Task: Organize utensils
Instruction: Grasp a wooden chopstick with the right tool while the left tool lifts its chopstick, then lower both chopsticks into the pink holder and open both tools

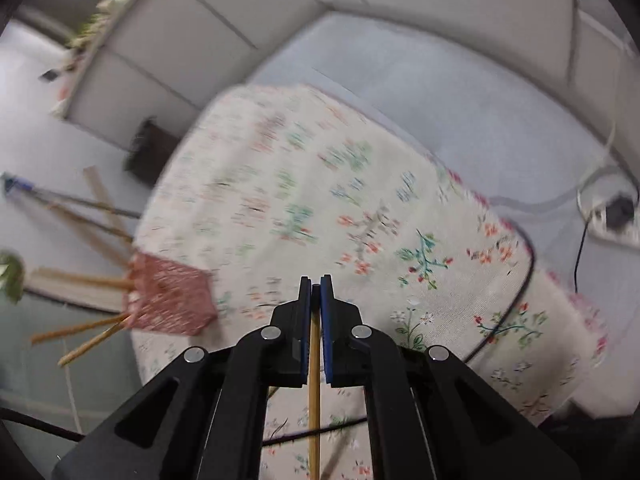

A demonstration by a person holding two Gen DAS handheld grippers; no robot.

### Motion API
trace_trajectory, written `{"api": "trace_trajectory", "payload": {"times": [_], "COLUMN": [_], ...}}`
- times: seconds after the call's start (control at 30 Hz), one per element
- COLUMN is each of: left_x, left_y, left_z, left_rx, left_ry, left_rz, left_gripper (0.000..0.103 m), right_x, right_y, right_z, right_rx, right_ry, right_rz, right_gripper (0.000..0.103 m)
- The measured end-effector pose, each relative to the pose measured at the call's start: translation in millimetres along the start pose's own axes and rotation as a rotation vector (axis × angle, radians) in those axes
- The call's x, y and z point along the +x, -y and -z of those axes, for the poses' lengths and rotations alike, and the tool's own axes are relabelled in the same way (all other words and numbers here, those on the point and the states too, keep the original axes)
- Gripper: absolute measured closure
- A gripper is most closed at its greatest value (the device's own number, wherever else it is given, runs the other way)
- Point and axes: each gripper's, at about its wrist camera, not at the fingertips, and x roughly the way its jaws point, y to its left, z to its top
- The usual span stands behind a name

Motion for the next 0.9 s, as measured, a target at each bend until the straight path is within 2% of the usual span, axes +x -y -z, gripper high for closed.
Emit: {"api": "trace_trajectory", "payload": {"times": [0.2, 0.37, 0.63, 0.8, 0.9], "left_x": [-18, -31, -68, -96, -100], "left_y": [2, 4, -7, -16, -18], "left_z": [-11, -26, -66, -102, -123], "left_rx": [-0.012, -0.020, -0.043, -0.049, -0.047], "left_ry": [0.059, 0.101, 0.215, 0.316, 0.356], "left_rz": [0.017, 0.029, 0.023, -0.001, -0.026], "left_gripper": [0.097, 0.097, 0.097, 0.097, 0.097], "right_x": [-66, -112, -173, -208, -218], "right_y": [-32, -50, -89, -121, -141], "right_z": [14, 16, -15, -46, -60], "right_rx": [-0.182, -0.273, -0.319, -0.322, -0.334], "right_ry": [0.128, 0.200, 0.320, 0.381, 0.420], "right_rz": [-0.066, -0.104, -0.201, -0.296, -0.328], "right_gripper": [0.098, 0.098, 0.098, 0.098, 0.098]}}
